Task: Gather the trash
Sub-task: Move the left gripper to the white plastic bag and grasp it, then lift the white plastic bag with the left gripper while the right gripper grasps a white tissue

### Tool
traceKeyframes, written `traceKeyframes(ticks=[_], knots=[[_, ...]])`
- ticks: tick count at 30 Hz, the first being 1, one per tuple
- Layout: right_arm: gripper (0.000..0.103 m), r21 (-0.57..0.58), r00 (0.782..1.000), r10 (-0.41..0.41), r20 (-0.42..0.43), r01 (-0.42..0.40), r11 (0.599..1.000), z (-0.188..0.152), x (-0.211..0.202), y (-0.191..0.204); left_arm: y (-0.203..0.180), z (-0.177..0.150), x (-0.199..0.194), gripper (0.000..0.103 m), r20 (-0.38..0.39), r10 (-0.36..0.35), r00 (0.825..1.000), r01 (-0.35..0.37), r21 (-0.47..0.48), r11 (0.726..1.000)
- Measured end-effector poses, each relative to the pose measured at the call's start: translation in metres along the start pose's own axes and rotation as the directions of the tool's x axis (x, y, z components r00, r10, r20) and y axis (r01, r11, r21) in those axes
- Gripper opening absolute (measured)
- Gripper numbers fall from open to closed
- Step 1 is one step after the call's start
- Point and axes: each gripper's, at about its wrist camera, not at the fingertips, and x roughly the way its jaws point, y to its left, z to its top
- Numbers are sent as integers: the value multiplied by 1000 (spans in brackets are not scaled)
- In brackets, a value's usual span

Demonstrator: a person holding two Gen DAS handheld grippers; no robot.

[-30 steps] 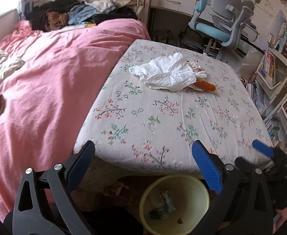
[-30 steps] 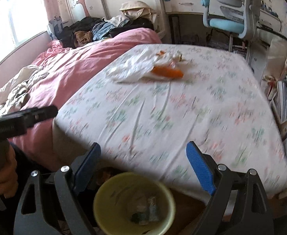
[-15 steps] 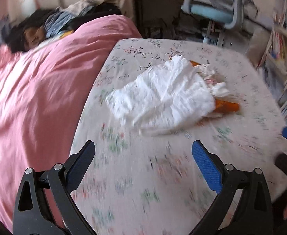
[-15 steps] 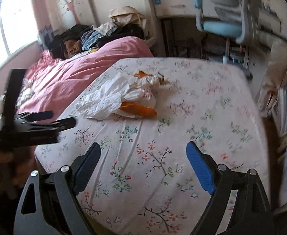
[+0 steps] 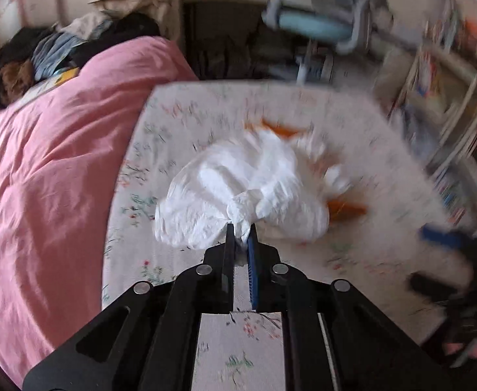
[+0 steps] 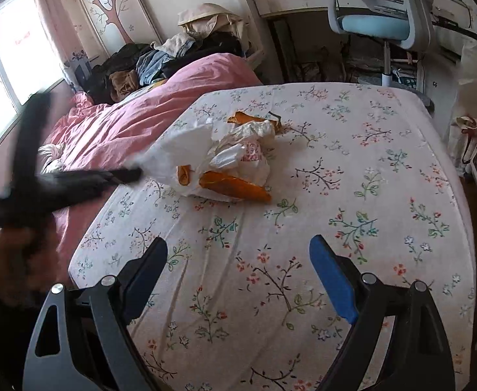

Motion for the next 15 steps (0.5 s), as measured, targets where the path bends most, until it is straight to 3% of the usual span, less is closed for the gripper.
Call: traceKeyframes(ticks=[3, 7, 10, 15], knots=[[85, -17, 1000, -5, -11, 4, 1000, -2, 3, 5, 28, 2, -28, 7, 70, -58, 996, 66, -118, 991], [85, -45, 999, -24, -25, 23, 999, -6, 7, 11, 66, -1, -48, 7, 146, -126, 981, 164, -291, 942], [85, -62, 999, -37, -14, 36, 997, -3, 9, 14, 75, -2, -52, 7, 167, -129, 978, 179, -332, 926], [85, -49, 999, -31, 35, 32, 998, 22, 22, 17, 70, -2, -59, 7, 183, -124, 975, 179, -322, 930]])
